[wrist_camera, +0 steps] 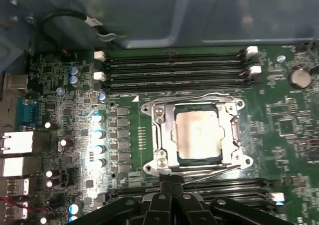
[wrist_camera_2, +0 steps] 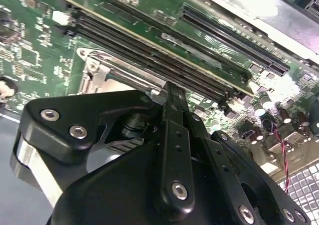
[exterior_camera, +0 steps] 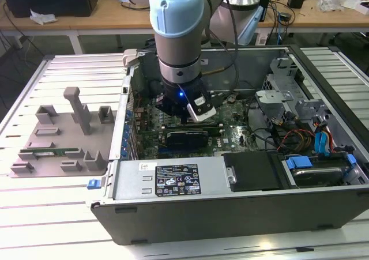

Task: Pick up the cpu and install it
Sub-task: 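Install the second cpu locking lever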

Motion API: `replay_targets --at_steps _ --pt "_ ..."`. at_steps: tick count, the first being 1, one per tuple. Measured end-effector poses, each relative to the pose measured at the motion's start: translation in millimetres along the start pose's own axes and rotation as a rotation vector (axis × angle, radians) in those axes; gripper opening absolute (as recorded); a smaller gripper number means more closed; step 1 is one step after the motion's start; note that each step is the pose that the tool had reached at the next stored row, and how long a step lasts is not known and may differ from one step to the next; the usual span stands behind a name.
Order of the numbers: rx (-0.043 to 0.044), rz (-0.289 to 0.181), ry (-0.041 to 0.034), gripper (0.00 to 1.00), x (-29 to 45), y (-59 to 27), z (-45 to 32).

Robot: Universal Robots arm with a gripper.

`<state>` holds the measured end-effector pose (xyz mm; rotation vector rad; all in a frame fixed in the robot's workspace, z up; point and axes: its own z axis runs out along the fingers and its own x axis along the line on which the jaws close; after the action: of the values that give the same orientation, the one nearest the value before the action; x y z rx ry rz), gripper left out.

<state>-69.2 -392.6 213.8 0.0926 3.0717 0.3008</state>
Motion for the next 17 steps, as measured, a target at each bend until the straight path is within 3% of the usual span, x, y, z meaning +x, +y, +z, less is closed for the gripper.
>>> replay_targets --at_steps 4,6,7,10,14,17 --pt "-0.0066 0.000 0.0004 0.11 1.8 -1.4 3.0" --pt "-0.0168 0.001 0.0010 0.11 1.9 -2.7 4.0" --pt "-0.0269 0.002 0.0016 0.11 1.9 -3.7 4.5" --pt "-0.0457 0.003 0.0026 0.11 2.0 -7.4 6.5" --pt "-0.0484 0.003 0.0028 0.11 1.9 -12.9 9.3" --pt "-0.0612 0.004 0.0035 0.11 2.4 -16.4 9.6"
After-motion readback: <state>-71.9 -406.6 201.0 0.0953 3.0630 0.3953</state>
